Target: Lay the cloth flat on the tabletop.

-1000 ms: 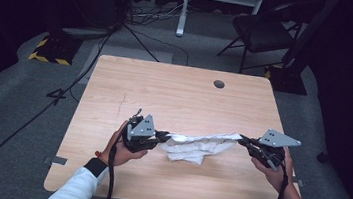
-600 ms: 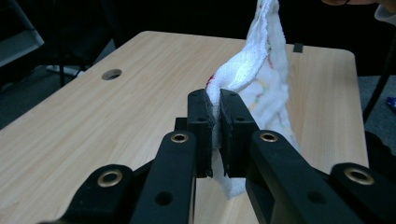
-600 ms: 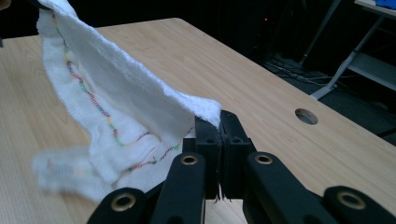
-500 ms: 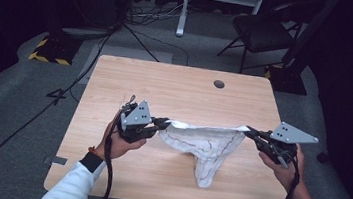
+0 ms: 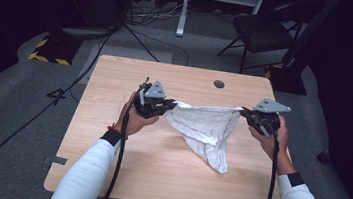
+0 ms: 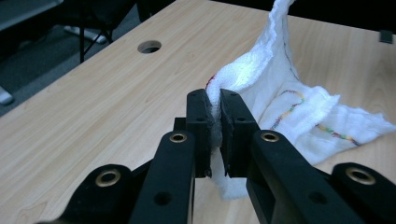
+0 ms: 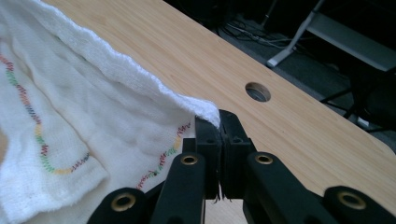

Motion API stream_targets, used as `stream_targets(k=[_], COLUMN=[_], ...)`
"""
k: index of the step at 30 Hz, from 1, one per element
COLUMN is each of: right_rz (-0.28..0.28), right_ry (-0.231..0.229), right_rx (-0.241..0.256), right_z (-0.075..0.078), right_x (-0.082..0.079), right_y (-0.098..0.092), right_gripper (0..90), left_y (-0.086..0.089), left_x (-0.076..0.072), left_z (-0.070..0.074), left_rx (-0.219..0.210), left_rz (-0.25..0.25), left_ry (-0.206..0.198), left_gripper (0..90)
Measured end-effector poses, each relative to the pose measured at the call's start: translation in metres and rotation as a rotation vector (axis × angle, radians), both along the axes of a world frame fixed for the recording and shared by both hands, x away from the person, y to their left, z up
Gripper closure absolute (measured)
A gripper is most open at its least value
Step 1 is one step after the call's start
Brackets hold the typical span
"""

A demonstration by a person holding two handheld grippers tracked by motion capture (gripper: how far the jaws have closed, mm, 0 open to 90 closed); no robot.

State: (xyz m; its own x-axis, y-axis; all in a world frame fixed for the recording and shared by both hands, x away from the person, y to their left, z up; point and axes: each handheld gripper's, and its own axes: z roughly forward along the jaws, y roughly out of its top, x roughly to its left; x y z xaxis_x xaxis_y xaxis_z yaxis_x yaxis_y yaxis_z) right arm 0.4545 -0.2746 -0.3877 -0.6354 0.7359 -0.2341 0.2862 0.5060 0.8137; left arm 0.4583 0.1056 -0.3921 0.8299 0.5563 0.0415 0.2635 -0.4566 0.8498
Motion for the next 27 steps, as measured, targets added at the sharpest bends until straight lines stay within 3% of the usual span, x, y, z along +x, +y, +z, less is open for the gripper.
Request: stream_targets(k=[4,8,11,15,19,22,23,25,27], right_rz=[-0.037,-0.062,-0.084,-0.105,-0.136,-0.156,-0.156,-0.137,-0.144], right_ry=[0.033,0.059,0.074,0.091,0.110,0.127,0.132,0.155,0.120], right_rx=[-0.001,-0.025,-0.047,-0.064,-0.102,-0.098,-0.090,-0.072,-0.109], right_z=[-0.015,-0.028,-0.039,-0.050,-0.061,-0.063,-0.063,-0.061,-0.060], right_x=[0.023,0.042,0.054,0.068,0.077,0.076,0.075,0.071,0.064], right_y=[0.001,0.006,0.009,0.012,0.017,0.020,0.020,0.020,0.018], right_gripper=[88.6,88.6,88.4,86.3,75.3,67.3,62.9,57.0,52.2], left_y=[-0.007,-0.014,-0.017,-0.018,-0.021,-0.025,-0.027,-0.030,-0.033], left_x=[0.024,0.045,0.059,0.074,0.079,0.078,0.077,0.071,0.066], left_z=[-0.017,-0.033,-0.044,-0.060,-0.069,-0.073,-0.073,-0.070,-0.067], left_rx=[0.006,0.038,0.038,0.075,0.090,0.080,0.087,0.056,0.051], left_rz=[0.036,0.070,0.112,0.161,0.207,0.215,0.215,0.197,0.173], left_ry=[0.037,0.062,0.093,0.119,0.135,0.158,0.162,0.166,0.149], left_gripper=[82.9,82.6,81.5,77.4,67.1,49.2,41.6,30.8,24.9])
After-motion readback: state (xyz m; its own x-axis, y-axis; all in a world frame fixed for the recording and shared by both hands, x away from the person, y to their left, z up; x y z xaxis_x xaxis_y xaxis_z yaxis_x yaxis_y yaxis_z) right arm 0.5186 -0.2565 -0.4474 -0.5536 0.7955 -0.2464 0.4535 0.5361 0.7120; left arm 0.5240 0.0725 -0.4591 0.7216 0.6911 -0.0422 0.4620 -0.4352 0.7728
